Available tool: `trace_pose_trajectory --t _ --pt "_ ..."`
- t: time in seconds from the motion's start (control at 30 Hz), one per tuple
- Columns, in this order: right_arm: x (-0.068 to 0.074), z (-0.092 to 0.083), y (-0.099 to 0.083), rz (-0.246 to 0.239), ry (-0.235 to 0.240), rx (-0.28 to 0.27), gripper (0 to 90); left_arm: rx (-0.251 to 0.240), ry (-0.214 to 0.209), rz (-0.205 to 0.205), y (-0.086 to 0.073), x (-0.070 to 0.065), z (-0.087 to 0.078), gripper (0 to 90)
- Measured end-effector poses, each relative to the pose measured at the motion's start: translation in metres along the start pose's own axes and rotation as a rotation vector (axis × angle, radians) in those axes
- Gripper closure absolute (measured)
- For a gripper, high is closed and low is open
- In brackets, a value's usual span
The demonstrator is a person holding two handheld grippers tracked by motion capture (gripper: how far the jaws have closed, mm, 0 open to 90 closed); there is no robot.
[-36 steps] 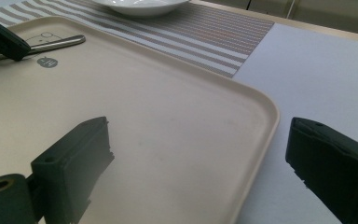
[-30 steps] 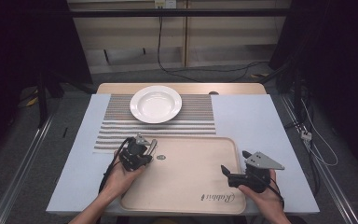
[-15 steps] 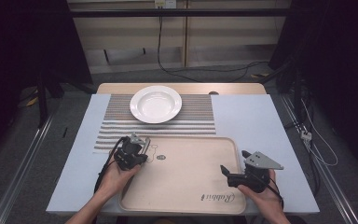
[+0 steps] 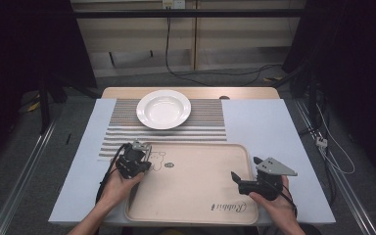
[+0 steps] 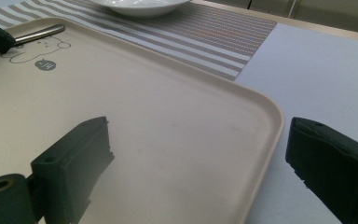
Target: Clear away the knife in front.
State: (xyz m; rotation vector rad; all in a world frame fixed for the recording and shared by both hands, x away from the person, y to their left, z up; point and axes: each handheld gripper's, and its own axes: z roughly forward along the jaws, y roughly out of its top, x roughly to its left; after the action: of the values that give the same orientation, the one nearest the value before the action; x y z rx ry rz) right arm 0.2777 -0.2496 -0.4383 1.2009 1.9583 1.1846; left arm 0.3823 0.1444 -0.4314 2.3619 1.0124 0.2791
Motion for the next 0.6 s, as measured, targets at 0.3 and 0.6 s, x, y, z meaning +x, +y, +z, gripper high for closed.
trace_pose_trajectory --t 0.3,0.6 --pt "0.0002 -0.0019 -0.0007 -0.006 0.001 -0.003 6.6 0.012 0.01 0.018 0.0014 0.0006 -0.0002 90.0" --pt "0.0003 -0.0027 -0.0008 -0.002 -0.003 -0.002 6.6 0.03 0.033 0.01 0.0012 0.0009 -0.0018 90.0"
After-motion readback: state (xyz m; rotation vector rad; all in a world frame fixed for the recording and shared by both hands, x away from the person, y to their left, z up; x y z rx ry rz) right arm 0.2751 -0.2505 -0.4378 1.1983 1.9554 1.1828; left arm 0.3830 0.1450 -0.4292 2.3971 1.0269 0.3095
